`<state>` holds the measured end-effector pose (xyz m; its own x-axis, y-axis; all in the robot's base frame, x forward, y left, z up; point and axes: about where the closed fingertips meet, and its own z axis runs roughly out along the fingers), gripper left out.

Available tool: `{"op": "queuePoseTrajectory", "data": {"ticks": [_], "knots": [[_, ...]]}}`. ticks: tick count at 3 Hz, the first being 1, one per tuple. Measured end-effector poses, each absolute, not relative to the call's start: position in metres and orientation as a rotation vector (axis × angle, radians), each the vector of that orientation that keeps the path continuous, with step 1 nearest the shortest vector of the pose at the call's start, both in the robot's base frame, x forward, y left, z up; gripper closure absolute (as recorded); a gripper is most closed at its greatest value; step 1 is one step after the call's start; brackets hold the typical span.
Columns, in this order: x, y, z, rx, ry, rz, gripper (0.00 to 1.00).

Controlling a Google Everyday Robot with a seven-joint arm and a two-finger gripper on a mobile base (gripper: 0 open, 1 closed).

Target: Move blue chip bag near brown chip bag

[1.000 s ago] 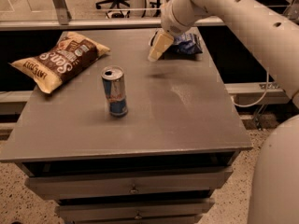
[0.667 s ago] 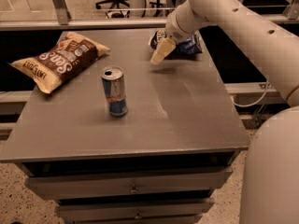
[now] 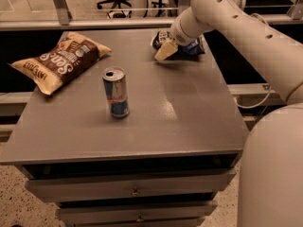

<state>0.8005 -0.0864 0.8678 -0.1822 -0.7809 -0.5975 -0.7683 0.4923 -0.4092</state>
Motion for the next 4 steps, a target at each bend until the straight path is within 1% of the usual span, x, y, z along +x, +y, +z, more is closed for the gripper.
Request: {"op": "queuePoseTrajectory", "data": {"ticks": [1,3,4], "knots": [[0.805,-0.086,0.875,-1.261,1.933,-0.029,0.48],[0.806,-0.065,0.914,-1.321,1.796,-0.053,0.95],[0.796,-0.044,0.956,-1.426,1.681,-0.137,1.0]]}}
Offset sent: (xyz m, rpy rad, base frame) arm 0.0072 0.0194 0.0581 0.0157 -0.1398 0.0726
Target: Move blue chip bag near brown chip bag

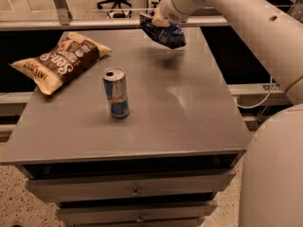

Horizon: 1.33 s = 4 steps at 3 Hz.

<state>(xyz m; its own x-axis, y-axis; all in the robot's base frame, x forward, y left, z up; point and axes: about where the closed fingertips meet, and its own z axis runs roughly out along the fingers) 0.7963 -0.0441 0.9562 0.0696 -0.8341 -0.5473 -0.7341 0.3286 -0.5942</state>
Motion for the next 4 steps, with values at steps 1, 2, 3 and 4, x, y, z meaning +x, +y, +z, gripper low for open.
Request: {"op": "queuePoseTrajectory", "data": {"ticks": [1,2,3,4], "knots": [[0.796,-0.044,0.956,-1.426,1.681,-0.137,1.0],[0.808,-0.027,0.964,-1.475,1.589,-0.17,1.0],[0.818,-0.005,0.978,-1.537,1.453,-0.226,1.0],[0.806,0.021,0.996,-1.603,1.311,-0.267,1.0]]}}
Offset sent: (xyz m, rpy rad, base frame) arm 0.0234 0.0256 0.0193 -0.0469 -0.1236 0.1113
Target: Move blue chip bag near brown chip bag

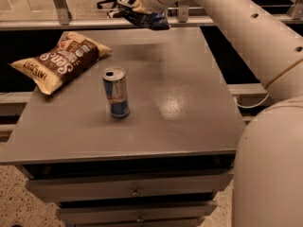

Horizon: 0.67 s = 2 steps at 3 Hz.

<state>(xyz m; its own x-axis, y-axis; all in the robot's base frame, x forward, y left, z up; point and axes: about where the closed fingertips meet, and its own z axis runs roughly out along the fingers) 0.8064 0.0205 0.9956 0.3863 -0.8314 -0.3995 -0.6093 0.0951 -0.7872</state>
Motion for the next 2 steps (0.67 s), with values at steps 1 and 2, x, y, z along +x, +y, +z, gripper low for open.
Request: {"op": "queuePoseTrajectory", "data": {"ticks": [1,2], "knots": [[0.789,0.042,0.99,-1.661,1.239,-0.261,1.0],[0.769,0.062,0.969,-1.742,1.153,-0.23,1.0]]}}
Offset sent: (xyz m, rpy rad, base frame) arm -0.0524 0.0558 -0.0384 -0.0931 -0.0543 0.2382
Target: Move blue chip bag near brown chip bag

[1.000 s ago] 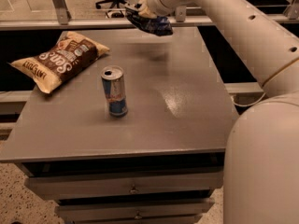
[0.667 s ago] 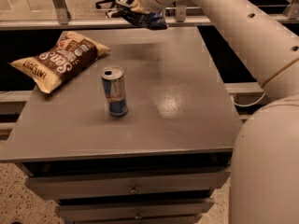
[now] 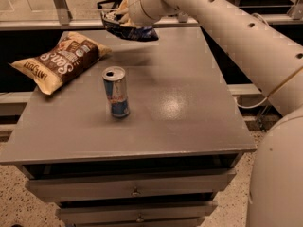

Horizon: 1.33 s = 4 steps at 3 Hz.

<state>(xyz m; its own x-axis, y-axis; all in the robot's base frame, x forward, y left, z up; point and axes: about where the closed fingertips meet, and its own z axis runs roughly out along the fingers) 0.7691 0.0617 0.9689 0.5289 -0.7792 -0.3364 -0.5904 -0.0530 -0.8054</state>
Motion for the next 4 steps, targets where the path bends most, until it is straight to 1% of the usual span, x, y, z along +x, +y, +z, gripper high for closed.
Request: {"op": "queuePoseTrajectory", "data": {"ticks": [1,2,3,4], "knots": [[0.754,0.066,0.952,-1.824,1.072,-0.219,1.0],[0.742,0.062,0.936,-1.905,0.989,-0.162,1.0],[0.718,0.069,0.914,-2.046,0.833,-0.042,1.0],[0.703,0.075,0.902,-2.113,0.738,0.033,1.0]]}}
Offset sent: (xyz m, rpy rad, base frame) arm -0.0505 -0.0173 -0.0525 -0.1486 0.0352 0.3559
